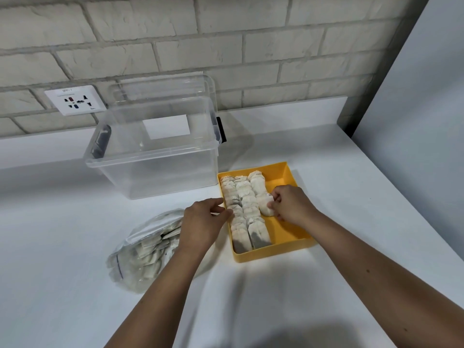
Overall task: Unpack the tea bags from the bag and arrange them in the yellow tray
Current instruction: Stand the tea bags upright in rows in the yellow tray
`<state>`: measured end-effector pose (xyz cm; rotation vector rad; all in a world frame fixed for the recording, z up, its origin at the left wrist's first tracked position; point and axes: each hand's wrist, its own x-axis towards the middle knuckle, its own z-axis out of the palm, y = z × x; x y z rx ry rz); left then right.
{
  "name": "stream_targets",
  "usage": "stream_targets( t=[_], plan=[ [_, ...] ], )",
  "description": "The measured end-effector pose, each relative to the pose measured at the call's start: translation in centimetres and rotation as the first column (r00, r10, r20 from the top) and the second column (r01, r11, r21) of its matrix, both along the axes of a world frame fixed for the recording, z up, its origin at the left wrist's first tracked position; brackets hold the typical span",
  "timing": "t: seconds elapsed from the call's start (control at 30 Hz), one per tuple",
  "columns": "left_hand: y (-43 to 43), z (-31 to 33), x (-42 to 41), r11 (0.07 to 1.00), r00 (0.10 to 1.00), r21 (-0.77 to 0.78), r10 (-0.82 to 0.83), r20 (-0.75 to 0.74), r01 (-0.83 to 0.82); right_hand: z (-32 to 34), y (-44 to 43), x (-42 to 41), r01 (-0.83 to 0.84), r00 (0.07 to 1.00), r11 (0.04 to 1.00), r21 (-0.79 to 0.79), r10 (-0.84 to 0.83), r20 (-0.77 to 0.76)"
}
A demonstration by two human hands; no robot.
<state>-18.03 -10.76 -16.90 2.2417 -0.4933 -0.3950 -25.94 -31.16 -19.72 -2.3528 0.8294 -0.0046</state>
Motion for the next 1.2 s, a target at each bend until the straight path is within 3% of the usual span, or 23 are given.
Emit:
stream_targets(
  t=[0.53,0.77,0.97,1.07,1.2],
  plan=[
    [0.2,-0.6,0.4,0.996,0.992,-0.07,0.042,-0.115,-0.05,-1.2,-0.3,2.2,0.111,0.98,0.993,0.032,-0.114,0.164],
    [2.0,1.9,0.2,0.944,0.956,-0.307,0.031,-0.291,-0.124,1.5,2.4,-0.2,0.117,0.934,0.991,0.061,-0.131,0.334],
    [7.0,3.8,0.1,0.932,0.994,-0.344,0.11,-0.025,-0.112,5.1,8.6,-1.6,-0.084,0.894,0.974,0.21,-0.019,0.448],
    [10.1,3.0,0.7,0.97,0.973,-0.213,0.156,0.17,-0.119,4.9,11.8,-1.9,-0.213,0.884,0.949,0.231,0.086,0.46],
    [13.3,0.5,1.4,0.988,0.918,0.075,0.097,0.384,-0.136,2.8,15.2,-1.5,-0.368,0.865,0.9,0.235,0.239,0.44]
  ],
)
